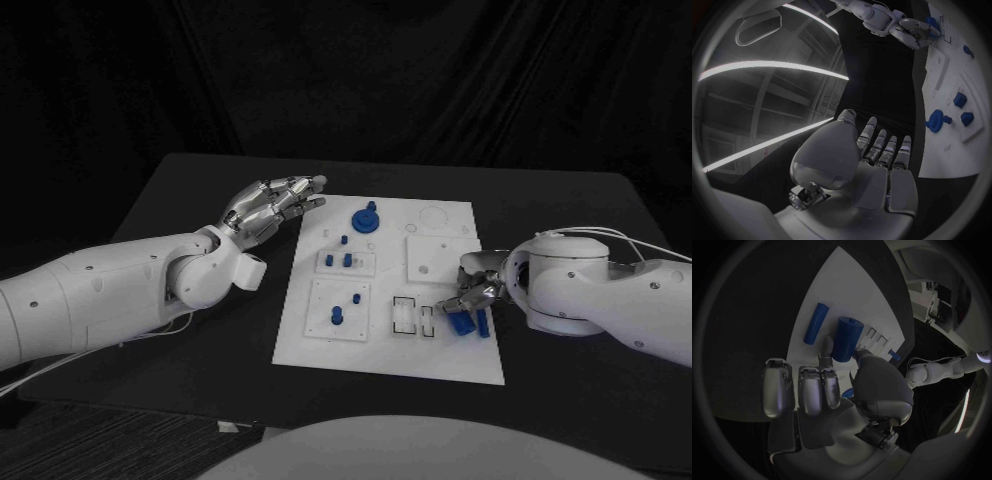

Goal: Assemble the parts on the task board

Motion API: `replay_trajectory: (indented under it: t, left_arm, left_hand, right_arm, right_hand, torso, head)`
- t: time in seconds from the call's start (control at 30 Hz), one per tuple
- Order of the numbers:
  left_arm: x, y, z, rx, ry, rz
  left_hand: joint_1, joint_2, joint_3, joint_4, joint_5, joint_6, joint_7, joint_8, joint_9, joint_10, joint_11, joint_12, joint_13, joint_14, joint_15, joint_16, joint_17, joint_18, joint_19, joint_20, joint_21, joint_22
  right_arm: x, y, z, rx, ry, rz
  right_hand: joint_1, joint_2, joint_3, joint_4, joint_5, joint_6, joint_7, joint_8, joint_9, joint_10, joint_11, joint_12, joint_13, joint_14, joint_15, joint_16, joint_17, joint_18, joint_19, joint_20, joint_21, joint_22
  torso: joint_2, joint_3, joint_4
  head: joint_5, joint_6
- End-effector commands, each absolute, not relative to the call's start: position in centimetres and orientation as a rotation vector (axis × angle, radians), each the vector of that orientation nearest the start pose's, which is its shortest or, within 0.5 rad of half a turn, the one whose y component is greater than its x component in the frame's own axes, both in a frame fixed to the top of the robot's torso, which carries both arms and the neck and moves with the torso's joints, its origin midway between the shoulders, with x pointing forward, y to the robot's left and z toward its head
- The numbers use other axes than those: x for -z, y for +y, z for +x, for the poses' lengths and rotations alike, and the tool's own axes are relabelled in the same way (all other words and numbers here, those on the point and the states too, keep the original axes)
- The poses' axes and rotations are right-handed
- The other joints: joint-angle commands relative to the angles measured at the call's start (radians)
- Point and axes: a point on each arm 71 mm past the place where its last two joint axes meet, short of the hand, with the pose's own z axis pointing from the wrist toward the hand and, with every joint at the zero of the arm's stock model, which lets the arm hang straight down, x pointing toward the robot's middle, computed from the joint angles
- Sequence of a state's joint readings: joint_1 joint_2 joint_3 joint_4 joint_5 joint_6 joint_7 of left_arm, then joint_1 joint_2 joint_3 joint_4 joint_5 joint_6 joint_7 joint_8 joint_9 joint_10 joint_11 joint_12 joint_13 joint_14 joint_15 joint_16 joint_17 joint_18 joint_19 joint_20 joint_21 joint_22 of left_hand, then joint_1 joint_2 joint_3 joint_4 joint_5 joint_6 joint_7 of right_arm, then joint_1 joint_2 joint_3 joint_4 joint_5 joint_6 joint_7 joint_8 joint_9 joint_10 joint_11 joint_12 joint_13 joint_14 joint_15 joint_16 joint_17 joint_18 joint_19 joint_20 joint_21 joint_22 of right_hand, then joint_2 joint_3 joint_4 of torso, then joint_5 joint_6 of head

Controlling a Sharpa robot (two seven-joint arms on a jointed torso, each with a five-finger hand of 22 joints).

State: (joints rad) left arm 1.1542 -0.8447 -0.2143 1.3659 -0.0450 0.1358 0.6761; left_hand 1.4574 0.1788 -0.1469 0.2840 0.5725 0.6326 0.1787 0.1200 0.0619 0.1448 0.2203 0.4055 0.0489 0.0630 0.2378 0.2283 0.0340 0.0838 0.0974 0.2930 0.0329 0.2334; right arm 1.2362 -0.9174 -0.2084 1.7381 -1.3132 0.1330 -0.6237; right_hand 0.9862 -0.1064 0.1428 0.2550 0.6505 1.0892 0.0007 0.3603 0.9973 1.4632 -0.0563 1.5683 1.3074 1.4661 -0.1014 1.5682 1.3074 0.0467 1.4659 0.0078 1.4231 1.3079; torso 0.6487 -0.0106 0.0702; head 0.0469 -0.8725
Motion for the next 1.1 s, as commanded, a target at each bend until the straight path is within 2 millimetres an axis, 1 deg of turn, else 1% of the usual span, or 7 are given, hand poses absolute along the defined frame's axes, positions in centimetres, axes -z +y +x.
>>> replay_trajectory:
  t: [0.03,0.3,0.53,0.6,0.73,0.83,1.1]
  left_arm:
    - [24.8,24.0,46.8,1.897,1.484,-0.971]
    - [24.9,24.1,46.7,1.894,1.487,-0.974]
    - [25.0,24.0,46.8,1.895,1.488,-0.974]
    - [25.0,24.0,46.7,1.895,1.488,-0.975]
    - [25.0,24.0,46.7,1.894,1.489,-0.975]
    - [25.0,24.0,46.7,1.892,1.49,-0.976]
    - [25.0,24.0,46.7,1.895,1.491,-0.976]
  left_hand:
    - [0.005,-0.001,0.005,-0.002,0.006,0.0,0.049,0.007,0.001,0.001,0.006,0.0,0.001,0.004,0.002,0.006,0.001,0.005,0.002,0.001,0.002,-0.001]
    - [0.007,-0.002,0.007,-0.003,0.007,0.0,0.05,0.007,0.001,0.001,0.007,0.0,0.001,0.004,0.004,0.008,0.002,0.006,0.002,0.001,0.002,0.0]
    - [0.007,-0.002,0.007,-0.003,0.007,0.0,0.05,0.007,0.001,0.001,0.007,0.0,0.001,0.004,0.004,0.008,0.002,0.006,0.002,0.001,0.002,0.0]
    - [0.007,-0.002,0.007,-0.003,0.007,0.0,0.05,0.007,0.001,0.001,0.007,0.0,0.001,0.004,0.004,0.008,0.002,0.006,0.002,0.001,0.002,0.0]
    - [0.007,-0.002,0.007,-0.003,0.007,0.0,0.05,0.007,0.001,0.001,0.007,0.0,0.001,0.004,0.004,0.008,0.002,0.006,0.002,0.001,0.002,0.0]
    - [0.007,-0.002,0.007,-0.003,0.007,0.0,0.05,0.007,0.001,0.001,0.007,0.0,0.001,0.004,0.004,0.008,0.002,0.006,0.002,0.001,0.002,0.0]
    - [0.009,-0.002,0.008,-0.003,0.008,0.0,0.05,0.007,0.001,0.001,0.008,0.0,0.001,0.005,0.004,0.009,0.002,0.007,0.002,0.002,0.002,0.001]
  right_arm:
    - [24.8,-20.8,41.4,-0.255,2.334,0.011]
    - [24.6,-21.4,41.1,-0.342,2.342,0.207]
    - [23.9,-20.8,40.7,-0.431,2.318,0.358]
    - [23.8,-20.3,40.6,-0.454,2.313,0.383]
    - [23.7,-19.6,40.5,-0.47,2.319,0.389]
    - [23.8,-18.9,40.6,-0.478,2.332,0.378]
    - [24.3,-17.3,40.7,-0.486,2.347,0.329]
  right_hand:
    - [0.025,0.0,0.029,-0.019,0.03,-0.004,-0.005,0.003,0.011,0.108,-0.009,0.002,0.263,0.105,-0.011,0.003,0.263,-0.008,0.031,-0.006,-0.007,0.212]
    - [0.019,0.003,0.056,-0.018,0.082,0.0,-0.007,-0.001,0.021,0.108,-0.012,0.002,0.263,0.105,-0.014,0.003,0.263,-0.01,0.037,-0.009,0.002,0.215]
    - [0.007,0.007,0.066,-0.012,0.087,0.0,-0.006,-0.01,0.018,0.108,-0.012,0.002,0.263,0.105,-0.015,0.003,0.263,-0.013,0.042,-0.01,0.012,0.218]
    - [-0.006,0.011,0.071,-0.004,0.058,0.003,-0.004,-0.018,0.014,0.108,-0.01,0.002,0.263,0.105,-0.014,0.003,0.263,-0.013,0.042,-0.01,0.012,0.218]
    - [-0.011,0.016,0.076,-0.002,0.033,0.003,-0.003,-0.025,0.01,0.108,-0.009,0.002,0.263,0.105,-0.013,0.003,0.263,-0.012,0.041,-0.01,0.01,0.217]
    - [-0.021,0.023,0.077,0.003,-0.031,0.002,0.002,-0.04,0.001,0.108,-0.006,0.002,0.263,0.105,-0.01,0.003,0.263,-0.011,0.039,-0.007,0.005,0.215]
    - [-0.032,0.029,0.075,0.007,-0.091,-0.015,0.013,-0.072,-0.022,0.108,0.004,0.002,0.263,0.105,-0.003,0.003,0.263,-0.01,0.036,-0.002,-0.001,0.213]
  torso:
    - [0.0,0.0,0.0002]
    - [0.0,0.0002,-0.0003]
    - [0.0,0.0001,0.0001]
    - [0.0,0.0,-0.0001]
    - [0.0,0.0,0.0001]
    - [0.0,-0.0002,0.0004]
    - [-0.001,-0.0009,0.0004]
  head:
    - [0.001,0.0]
    - [0.001,0.0]
    - [-0.003,0.0]
    - [-0.004,0.0]
    - [-0.005,0.0]
    - [-0.007,0.0]
    - [-0.006,0.0]
